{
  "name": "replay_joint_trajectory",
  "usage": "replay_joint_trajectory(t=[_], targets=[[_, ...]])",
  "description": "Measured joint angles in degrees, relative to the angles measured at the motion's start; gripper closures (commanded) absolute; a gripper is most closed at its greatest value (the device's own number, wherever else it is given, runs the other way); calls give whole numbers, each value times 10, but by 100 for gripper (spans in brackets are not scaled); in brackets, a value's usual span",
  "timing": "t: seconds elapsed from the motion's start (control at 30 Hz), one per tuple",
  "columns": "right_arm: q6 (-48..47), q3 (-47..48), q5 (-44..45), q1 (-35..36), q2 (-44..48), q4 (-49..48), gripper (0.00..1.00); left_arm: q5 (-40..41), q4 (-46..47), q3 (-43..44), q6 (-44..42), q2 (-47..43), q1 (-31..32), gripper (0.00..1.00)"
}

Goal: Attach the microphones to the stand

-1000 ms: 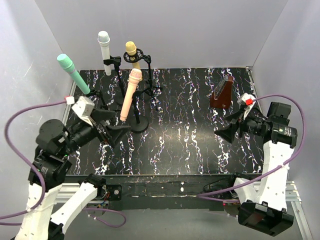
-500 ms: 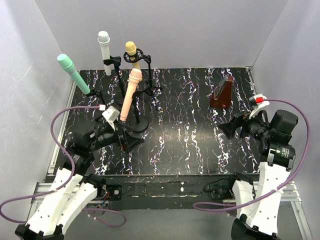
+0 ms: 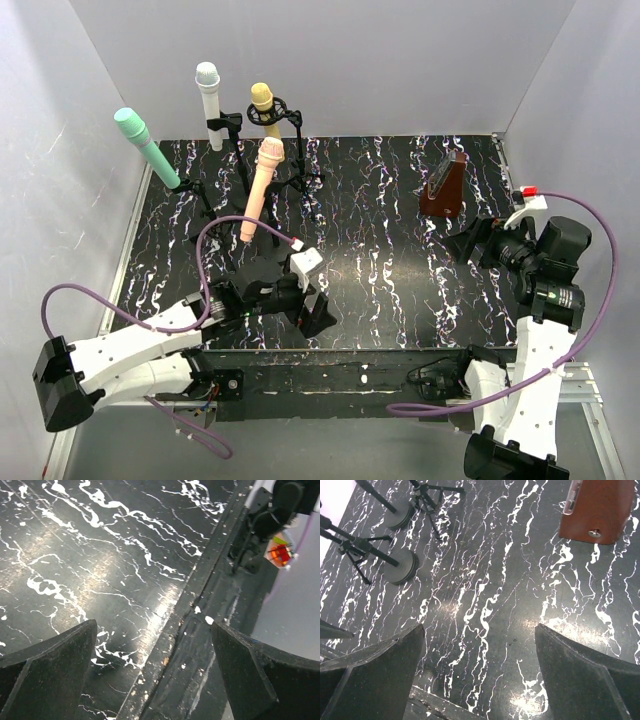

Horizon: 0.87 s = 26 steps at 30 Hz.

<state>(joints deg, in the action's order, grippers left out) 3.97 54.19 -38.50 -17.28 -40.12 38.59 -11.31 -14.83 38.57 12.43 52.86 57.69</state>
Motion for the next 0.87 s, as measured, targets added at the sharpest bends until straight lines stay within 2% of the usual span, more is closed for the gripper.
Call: replay_joint_trajectory(t=[0.17, 0.33, 0.57, 0.87], targets=[[27, -15, 29, 0, 4, -16, 2, 48, 46, -23, 6, 19, 7, 2], [49, -31, 59, 0, 8, -28, 2, 88, 71, -58, 19, -4, 7, 2], [65, -35, 82, 0, 9, -32, 2, 136, 70, -80, 32, -75, 7, 2], [79, -35, 105, 0, 11, -31, 2, 162, 46, -82, 41, -91, 7, 2]])
